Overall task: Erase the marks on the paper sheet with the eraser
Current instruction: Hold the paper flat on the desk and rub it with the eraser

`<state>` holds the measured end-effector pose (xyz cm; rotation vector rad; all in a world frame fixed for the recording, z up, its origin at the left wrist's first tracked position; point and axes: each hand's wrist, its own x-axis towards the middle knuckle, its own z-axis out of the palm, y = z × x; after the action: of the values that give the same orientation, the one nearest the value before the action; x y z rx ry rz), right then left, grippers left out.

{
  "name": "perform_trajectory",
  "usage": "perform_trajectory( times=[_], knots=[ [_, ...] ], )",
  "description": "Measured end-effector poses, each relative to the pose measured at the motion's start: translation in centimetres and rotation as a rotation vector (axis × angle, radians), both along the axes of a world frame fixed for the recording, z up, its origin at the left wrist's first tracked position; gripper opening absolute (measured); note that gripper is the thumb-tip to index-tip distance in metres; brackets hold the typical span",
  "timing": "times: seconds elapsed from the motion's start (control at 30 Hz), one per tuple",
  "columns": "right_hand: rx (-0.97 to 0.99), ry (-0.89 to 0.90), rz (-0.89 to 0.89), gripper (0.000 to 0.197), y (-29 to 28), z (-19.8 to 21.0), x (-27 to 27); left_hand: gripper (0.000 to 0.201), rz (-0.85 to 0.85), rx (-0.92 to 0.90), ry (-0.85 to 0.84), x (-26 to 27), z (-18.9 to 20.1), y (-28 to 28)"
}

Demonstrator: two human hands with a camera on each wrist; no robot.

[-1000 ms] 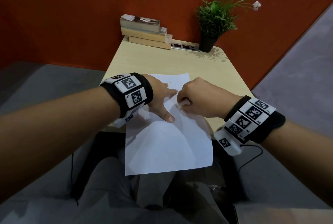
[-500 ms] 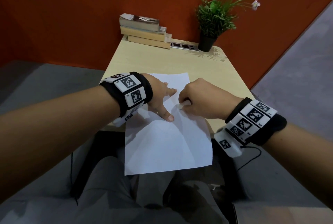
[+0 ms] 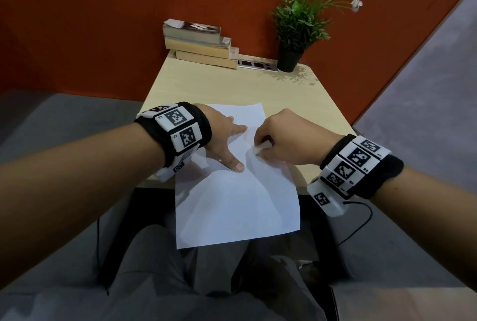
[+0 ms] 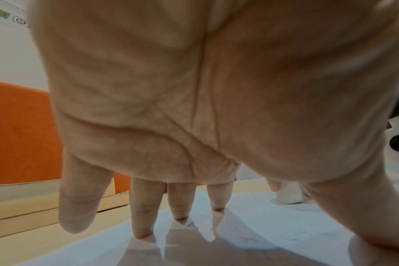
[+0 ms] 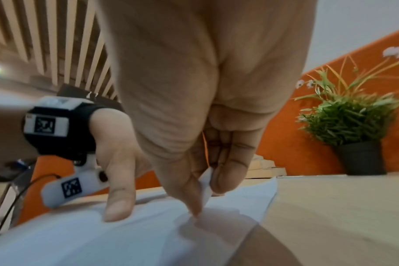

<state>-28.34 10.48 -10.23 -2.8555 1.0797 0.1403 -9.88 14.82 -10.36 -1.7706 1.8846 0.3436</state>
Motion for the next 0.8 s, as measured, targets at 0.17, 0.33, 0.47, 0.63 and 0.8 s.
perform_trajectory(
  times=[0.17,0.33,0.47,0.63,0.8],
  knots=[
    [-0.038,-0.045,-0.033,0.021,0.0,0.3,-0.4,0.119,0.008,0.002,0.008,0.1,0.4,0.0],
    [0.014,-0.04,-0.04,0.019,1.0,0.2,-1.5,0.126,0.028,-0.033,0.002,0.6,0.4,-0.2],
    [0.019,-0.054,-0.064,0.018,0.5,-0.2,-1.6,0.125,0.003,0.001,0.021,1.7,0.9,0.0],
    [0.04,-0.091,-0.047,0.016,-0.2,0.8,-0.7,0.126,-0.029,0.036,0.054,2.3,0.7,0.4],
    [-0.025,-0.036,-0.032,0.015,-0.5,-0.1,0.6,0.125,-0.036,0.014,0.063,2.2,0.1,0.5]
  ],
)
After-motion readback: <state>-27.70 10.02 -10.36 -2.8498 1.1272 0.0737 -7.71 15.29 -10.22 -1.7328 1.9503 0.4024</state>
